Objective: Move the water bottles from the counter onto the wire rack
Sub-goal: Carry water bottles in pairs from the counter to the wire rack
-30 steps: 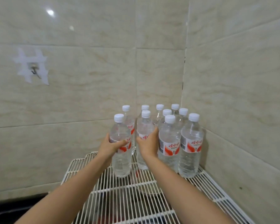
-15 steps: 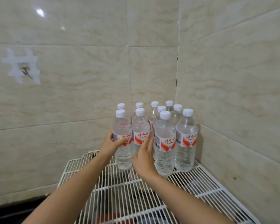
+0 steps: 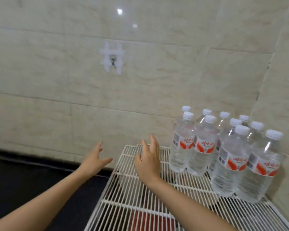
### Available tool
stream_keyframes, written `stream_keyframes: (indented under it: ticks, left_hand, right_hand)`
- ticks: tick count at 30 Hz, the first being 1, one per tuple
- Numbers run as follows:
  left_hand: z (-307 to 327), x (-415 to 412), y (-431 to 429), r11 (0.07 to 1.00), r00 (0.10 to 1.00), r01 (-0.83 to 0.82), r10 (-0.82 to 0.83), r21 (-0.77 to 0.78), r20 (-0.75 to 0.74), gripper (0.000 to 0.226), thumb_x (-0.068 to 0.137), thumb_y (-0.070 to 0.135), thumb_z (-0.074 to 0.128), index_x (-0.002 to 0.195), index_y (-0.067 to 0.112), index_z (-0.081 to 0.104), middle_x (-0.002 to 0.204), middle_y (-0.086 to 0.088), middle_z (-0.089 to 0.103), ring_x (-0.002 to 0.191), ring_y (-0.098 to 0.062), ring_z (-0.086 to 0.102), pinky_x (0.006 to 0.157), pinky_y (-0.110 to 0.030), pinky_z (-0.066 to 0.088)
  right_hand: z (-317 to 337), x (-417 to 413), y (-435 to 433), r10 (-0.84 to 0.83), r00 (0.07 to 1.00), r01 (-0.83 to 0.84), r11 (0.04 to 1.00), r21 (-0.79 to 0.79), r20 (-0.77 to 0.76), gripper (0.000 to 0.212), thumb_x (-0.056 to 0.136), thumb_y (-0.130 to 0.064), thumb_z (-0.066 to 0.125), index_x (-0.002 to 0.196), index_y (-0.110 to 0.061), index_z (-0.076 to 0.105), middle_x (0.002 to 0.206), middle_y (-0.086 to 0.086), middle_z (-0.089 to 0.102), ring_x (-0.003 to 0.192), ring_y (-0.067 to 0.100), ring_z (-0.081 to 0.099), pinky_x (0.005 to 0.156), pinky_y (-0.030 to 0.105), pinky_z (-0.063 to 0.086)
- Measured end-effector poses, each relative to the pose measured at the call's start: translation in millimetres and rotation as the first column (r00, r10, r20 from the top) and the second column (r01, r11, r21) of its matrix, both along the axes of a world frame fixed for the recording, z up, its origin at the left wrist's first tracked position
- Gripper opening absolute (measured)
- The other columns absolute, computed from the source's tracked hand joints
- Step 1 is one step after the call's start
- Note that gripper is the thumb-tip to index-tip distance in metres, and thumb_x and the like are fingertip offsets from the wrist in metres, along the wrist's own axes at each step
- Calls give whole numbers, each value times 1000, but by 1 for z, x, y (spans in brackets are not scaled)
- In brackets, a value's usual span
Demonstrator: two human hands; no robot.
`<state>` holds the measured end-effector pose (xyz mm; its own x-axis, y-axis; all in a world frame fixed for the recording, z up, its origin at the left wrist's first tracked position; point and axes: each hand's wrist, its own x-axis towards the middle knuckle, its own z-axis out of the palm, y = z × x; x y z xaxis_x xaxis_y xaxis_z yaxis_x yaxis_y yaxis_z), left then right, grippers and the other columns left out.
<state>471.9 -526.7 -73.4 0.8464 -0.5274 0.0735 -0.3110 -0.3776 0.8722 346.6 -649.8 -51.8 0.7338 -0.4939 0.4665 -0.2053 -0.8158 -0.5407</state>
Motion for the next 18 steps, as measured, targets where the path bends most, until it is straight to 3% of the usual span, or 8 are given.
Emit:
stream_keyframes:
  ticks: [4, 8, 18]
  left_hand:
    - [-9, 23, 124, 961, 962, -267, 261, 75, 75, 73, 85, 23, 61, 145, 16, 20, 148, -11, 36, 134, -32, 34, 106, -38, 33]
    - [-12, 33, 250, 855, 864, -495, 468, 151, 185, 67, 84, 25, 62, 142, 14, 30, 144, -15, 42, 132, -36, 36, 108, -42, 34]
    - [-19, -3, 520, 592, 622, -783, 738, 190, 263, 54, 85, 23, 59, 136, 19, 43, 142, -7, 46, 132, -35, 34, 107, -44, 31]
  right_hand:
    - [1, 55, 76, 152, 986, -154, 988, -31, -72, 50, 90, -14, 38, 139, -4, 32, 155, 17, 4, 144, 27, 1, 116, 31, 1]
    - [-6, 89, 166, 282, 952, -290, 956, -53, -123, 50, 90, -16, 41, 139, -7, 33, 156, 14, 5, 144, 26, 3, 117, 33, 6]
    - [-24, 133, 406, 520, 815, -540, 842, -11, -257, 59, 90, -22, 46, 144, -11, 22, 156, 9, 7, 145, 23, 1, 116, 38, 13]
